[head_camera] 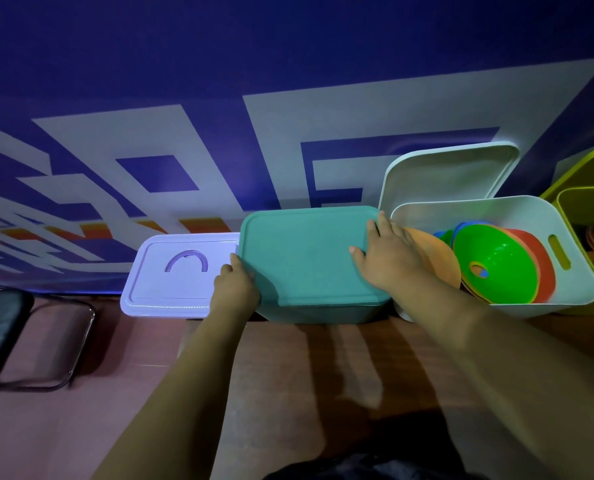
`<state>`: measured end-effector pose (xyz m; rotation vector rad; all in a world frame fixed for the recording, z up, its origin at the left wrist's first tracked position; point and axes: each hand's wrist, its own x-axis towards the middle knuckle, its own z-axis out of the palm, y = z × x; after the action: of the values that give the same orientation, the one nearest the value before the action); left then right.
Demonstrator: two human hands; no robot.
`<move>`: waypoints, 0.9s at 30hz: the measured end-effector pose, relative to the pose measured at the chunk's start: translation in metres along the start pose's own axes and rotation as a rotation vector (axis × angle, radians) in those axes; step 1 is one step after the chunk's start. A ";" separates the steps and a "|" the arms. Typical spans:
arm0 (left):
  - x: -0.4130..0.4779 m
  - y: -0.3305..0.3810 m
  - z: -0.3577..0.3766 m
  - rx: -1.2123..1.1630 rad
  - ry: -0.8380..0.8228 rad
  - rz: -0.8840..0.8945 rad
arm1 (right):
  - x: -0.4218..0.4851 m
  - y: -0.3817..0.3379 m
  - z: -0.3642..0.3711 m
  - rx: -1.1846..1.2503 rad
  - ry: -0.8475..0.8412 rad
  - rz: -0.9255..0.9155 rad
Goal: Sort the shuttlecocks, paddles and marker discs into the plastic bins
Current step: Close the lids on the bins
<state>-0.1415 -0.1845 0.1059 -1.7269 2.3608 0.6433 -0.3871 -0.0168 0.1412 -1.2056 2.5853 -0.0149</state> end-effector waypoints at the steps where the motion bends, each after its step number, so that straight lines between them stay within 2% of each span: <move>1: 0.001 0.002 -0.005 0.010 -0.022 -0.001 | 0.001 0.001 -0.002 -0.024 -0.009 -0.010; 7: 0.001 0.014 -0.015 -0.037 -0.138 -0.059 | 0.005 -0.002 -0.013 -0.062 -0.084 -0.019; 10: -0.013 0.022 -0.009 0.006 -0.065 -0.035 | -0.006 -0.003 -0.006 -0.029 -0.097 -0.039; 13: -0.026 0.031 -0.002 0.137 0.028 0.084 | -0.021 0.002 0.001 -0.004 -0.077 -0.103; 23: -0.033 0.043 0.010 0.244 0.013 0.139 | -0.035 0.030 0.033 -0.060 0.026 -0.241; 27: -0.036 0.052 0.002 0.245 -0.021 0.111 | -0.034 0.036 0.017 0.057 0.012 -0.260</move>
<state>-0.1785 -0.1395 0.1306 -1.4891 2.4175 0.3652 -0.3891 0.0345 0.1294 -1.5140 2.4025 -0.1495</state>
